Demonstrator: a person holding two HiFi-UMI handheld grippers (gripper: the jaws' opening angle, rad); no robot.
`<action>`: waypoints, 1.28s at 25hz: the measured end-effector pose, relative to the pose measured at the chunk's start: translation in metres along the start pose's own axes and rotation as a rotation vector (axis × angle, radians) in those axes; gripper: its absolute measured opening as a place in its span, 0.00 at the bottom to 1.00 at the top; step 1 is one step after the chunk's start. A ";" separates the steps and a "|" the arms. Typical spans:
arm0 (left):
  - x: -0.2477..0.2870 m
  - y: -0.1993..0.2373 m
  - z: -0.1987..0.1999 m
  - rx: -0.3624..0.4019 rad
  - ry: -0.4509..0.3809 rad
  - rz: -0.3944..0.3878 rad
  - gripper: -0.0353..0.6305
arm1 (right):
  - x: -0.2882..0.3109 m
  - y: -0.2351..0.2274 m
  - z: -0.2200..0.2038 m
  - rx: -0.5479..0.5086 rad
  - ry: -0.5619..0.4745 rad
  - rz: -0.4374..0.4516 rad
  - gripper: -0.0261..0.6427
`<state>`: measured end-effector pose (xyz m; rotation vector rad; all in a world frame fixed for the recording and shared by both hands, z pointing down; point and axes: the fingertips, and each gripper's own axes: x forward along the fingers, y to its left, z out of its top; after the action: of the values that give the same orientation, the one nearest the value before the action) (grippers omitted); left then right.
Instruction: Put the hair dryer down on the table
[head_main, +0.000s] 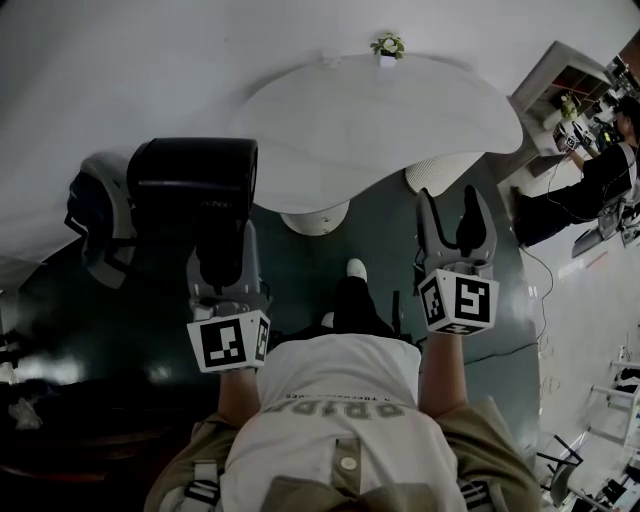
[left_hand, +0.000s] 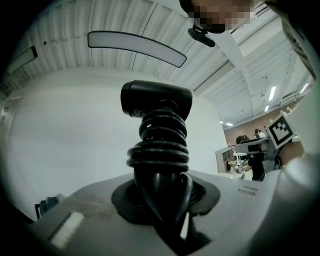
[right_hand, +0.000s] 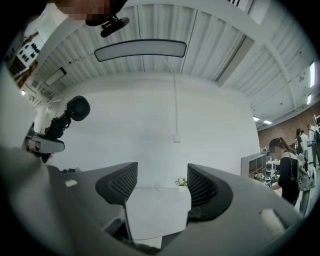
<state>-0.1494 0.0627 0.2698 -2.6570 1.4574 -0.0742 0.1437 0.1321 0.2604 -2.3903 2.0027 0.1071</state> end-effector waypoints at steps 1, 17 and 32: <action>0.003 0.001 -0.001 -0.003 0.002 0.000 0.25 | 0.003 0.000 0.000 0.000 0.001 0.001 0.49; 0.070 0.011 -0.011 -0.017 0.019 0.001 0.25 | 0.072 -0.017 -0.007 -0.013 0.023 0.000 0.49; 0.159 0.026 -0.014 -0.027 0.050 0.060 0.25 | 0.181 -0.034 -0.007 -0.010 0.033 0.073 0.49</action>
<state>-0.0867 -0.0858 0.2791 -2.6491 1.5625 -0.1167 0.2090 -0.0400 0.2541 -2.3397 2.1096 0.0791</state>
